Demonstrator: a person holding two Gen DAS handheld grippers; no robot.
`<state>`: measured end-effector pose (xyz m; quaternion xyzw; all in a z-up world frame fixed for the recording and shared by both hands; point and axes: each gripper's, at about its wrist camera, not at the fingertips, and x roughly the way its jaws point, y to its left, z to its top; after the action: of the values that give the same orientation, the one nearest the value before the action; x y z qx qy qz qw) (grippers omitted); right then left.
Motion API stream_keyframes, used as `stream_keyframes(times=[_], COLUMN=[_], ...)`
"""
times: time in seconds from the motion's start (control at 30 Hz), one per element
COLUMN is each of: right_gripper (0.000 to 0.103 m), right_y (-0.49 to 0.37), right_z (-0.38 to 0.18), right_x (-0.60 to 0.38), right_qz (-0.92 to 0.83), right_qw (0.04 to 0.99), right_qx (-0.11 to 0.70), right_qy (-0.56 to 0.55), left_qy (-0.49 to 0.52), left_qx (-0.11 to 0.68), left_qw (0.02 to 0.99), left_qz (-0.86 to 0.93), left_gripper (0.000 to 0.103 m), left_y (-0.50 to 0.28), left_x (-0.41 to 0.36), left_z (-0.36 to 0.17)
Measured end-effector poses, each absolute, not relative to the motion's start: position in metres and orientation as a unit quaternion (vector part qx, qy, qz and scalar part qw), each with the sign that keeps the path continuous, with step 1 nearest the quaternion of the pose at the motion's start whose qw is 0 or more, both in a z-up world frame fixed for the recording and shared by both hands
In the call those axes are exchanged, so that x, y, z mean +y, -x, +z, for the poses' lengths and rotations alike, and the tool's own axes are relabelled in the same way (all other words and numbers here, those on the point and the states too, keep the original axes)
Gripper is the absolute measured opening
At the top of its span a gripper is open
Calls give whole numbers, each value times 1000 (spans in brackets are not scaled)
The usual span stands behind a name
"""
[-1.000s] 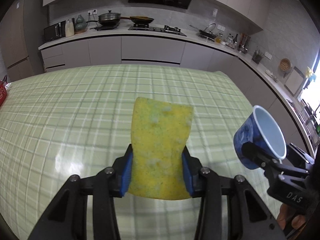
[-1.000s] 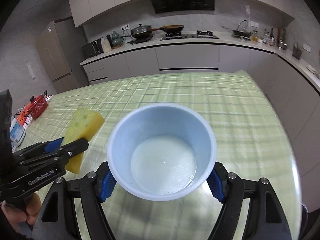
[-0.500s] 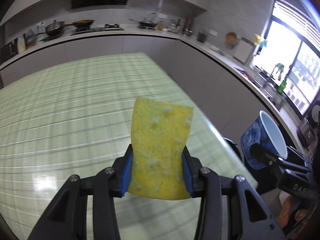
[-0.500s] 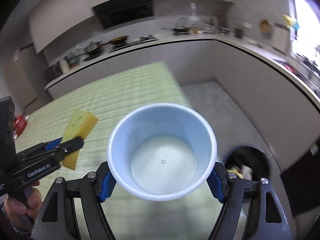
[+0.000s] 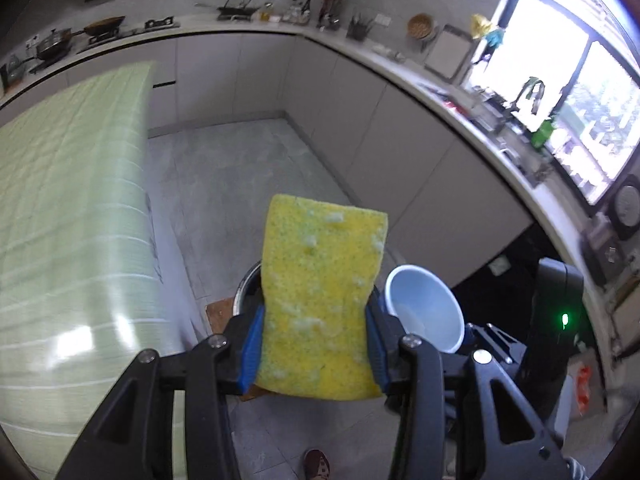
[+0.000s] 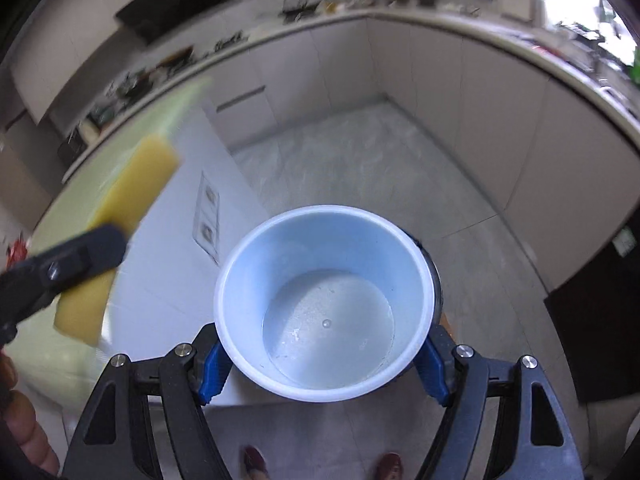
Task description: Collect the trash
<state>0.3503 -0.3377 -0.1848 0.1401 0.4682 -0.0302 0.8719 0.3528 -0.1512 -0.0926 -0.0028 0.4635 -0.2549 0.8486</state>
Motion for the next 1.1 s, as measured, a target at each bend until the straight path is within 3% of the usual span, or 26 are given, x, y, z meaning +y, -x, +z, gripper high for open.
stream_keyframes(times=[0.1,0.23,0.37,0.67,0.83,0.97,1.1], right_gripper=[79,89,89,89,89,89,89], right_y=[-368,-383,-380,-324,-280,-225,-167], right_z=[-230,-278,-279,-182,-136,-106,-85], right_x=[-353,-375,-394,-415,-395,-347,-294], right_qz=[-7,18,26,-6,-9,10,11], right_qw=[861,850,855,880,882,885,892], right_qx=[498,518,507,461,457,449,439], right_qy=[-106,-93,-105,-110,-116,-121,-102], left_qy=[19,37,52,2,-16,-10,-18], left_qx=[495,541,568,456,399,373,353], left_qw=[844,822,807,883,912,925,934], left_qz=[-208,-177,-152,-114,-90,-71,-46], left_gripper=[56,61,63,67,81,93,94], left_y=[-374,-396,-405,-338,-272,-216,-151], left_x=[-179,-193,-207,-193,-152,-105,-58], left_z=[-143,-203,-221,-102,-34,-14,-4])
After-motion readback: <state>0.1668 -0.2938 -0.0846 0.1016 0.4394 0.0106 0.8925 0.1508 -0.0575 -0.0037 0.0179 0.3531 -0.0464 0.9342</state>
